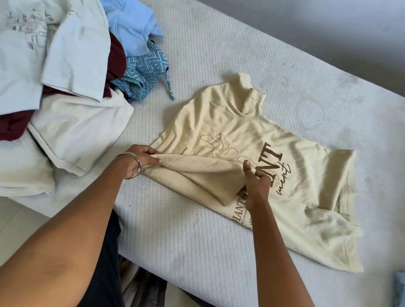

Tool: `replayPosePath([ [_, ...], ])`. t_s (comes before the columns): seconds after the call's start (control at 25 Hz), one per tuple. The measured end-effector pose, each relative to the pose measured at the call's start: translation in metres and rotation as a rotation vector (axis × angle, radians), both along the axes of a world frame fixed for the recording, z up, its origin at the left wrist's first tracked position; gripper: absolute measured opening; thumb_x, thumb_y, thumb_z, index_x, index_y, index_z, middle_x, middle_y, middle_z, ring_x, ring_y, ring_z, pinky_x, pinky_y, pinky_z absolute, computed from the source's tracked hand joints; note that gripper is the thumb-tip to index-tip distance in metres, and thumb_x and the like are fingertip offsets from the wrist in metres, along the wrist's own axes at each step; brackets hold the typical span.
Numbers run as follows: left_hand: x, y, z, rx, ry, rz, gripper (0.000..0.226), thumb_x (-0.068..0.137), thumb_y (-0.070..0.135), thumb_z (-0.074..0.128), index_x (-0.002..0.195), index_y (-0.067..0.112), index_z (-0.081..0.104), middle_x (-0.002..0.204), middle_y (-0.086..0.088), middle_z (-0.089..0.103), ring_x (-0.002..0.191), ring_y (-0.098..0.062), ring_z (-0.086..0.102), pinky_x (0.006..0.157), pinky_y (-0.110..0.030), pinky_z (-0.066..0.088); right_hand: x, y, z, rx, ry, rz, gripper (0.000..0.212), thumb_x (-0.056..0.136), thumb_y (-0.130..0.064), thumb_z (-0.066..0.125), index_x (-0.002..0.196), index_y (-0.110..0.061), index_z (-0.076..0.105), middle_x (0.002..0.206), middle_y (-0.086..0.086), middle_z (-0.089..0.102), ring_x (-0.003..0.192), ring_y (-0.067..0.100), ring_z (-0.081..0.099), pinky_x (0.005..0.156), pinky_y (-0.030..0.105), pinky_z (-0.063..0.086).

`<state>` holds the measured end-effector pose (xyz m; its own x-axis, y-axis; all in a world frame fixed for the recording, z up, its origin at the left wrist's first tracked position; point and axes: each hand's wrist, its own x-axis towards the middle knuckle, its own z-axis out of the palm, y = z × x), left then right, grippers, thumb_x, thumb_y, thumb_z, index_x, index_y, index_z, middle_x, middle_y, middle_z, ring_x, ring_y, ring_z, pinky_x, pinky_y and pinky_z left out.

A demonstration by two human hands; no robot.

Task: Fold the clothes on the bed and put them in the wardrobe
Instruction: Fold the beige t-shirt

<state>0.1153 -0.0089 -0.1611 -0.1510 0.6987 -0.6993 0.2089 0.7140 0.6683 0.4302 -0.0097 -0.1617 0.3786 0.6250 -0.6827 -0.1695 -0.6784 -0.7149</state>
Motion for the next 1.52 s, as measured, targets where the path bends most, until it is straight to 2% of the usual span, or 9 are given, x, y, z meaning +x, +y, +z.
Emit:
replayPosePath([
  [0.32,0.009,0.001,0.003,-0.016,-0.036,0.09,0.018,0.086,0.017,0.071,0.101,0.008,0.069,0.098,-0.006,0.066,0.08,-0.01,0.06,0.066,-0.016,0.05,-0.002,-0.041,0.008,0.361,-0.049,0.175,0.053,0.092,-0.017,0.066,0.131,-0.023,0.031,0.104,0.013,0.059,0.088,0.02,0.06,0.077,0.039,0.053],
  [0.48,0.006,-0.004,0.005,-0.026,-0.078,0.049,0.021,0.082,0.017,0.074,0.099,0.006,0.071,0.106,-0.012,0.07,0.104,-0.024,0.065,0.097,-0.038,0.051,0.005,-0.051,0.003,0.213,-0.31,0.522,0.072,0.086,-0.009,0.069,0.14,-0.032,0.026,0.136,-0.001,0.046,0.117,0.024,0.052,0.101,0.05,0.046],
  [0.68,0.006,-0.009,0.015,0.048,-0.113,-0.118,0.028,0.072,0.014,0.081,0.098,0.008,0.071,0.097,-0.003,0.069,0.09,-0.007,0.062,0.089,-0.02,0.048,-0.003,-0.039,0.011,0.109,-0.341,0.17,0.062,0.086,-0.033,0.073,0.137,-0.019,0.039,0.119,0.013,0.06,0.105,0.028,0.058,0.096,0.045,0.049],
  [1.0,0.018,0.004,0.006,0.072,0.404,-0.268,0.013,0.084,0.03,0.071,0.086,0.017,0.068,0.087,0.0,0.066,0.089,-0.019,0.061,0.074,-0.024,0.038,0.008,-0.007,0.004,0.197,-0.51,0.216,0.036,0.093,-0.016,0.064,0.126,-0.009,0.051,0.105,0.012,0.063,0.101,0.028,0.058,0.087,0.036,0.044],
  [1.16,0.027,0.011,0.018,-0.011,0.524,-0.373,0.034,0.082,0.048,0.068,0.096,0.017,0.062,0.099,-0.007,0.065,0.1,-0.03,0.06,0.076,-0.033,0.046,-0.007,-0.033,-0.008,0.337,-0.901,0.287,0.04,0.093,-0.021,0.063,0.126,-0.001,0.053,0.12,0.021,0.053,0.111,0.037,0.046,0.096,0.044,0.033],
  [1.24,0.058,0.004,0.019,0.356,0.948,-0.529,0.04,0.081,0.047,0.067,0.107,0.018,0.06,0.113,-0.013,0.06,0.104,-0.037,0.055,0.082,-0.045,0.048,-0.007,-0.055,-0.017,0.4,-0.965,0.453,0.046,0.095,-0.027,0.058,0.134,-0.005,0.05,0.134,0.022,0.048,0.121,0.037,0.043,0.102,0.046,0.033],
  [1.32,0.1,-0.012,0.015,0.773,0.917,-0.751,0.042,0.076,0.035,0.071,0.114,0.018,0.064,0.124,-0.017,0.056,0.109,-0.042,0.055,0.081,-0.054,0.05,0.013,-0.079,-0.03,0.354,-1.003,0.735,0.06,0.095,-0.034,0.047,0.15,-0.014,0.033,0.156,0.017,0.029,0.143,0.036,0.026,0.113,0.049,0.026],
  [1.4,0.145,-0.038,0.006,0.73,0.758,-1.134,0.059,0.083,0.033,0.065,0.138,0.038,0.045,0.157,-0.007,0.024,0.14,-0.039,0.028,0.099,-0.066,0.037,0.059,-0.098,-0.034,0.224,-1.1,0.963,0.064,0.097,-0.048,0.033,0.156,-0.035,0.011,0.165,-0.003,0.002,0.152,0.025,-0.001,0.12,0.05,0.005],
  [1.52,0.178,-0.071,-0.011,0.354,0.799,-1.343,0.077,0.097,0.037,0.046,0.14,0.059,-0.013,0.149,0.019,-0.037,0.139,-0.029,-0.032,0.101,-0.074,-0.006,0.144,-0.117,-0.019,-0.176,-1.059,0.804,0.063,0.095,-0.069,0.022,0.149,-0.054,-0.009,0.159,-0.019,-0.021,0.147,0.02,-0.025,0.112,0.06,-0.018],
])
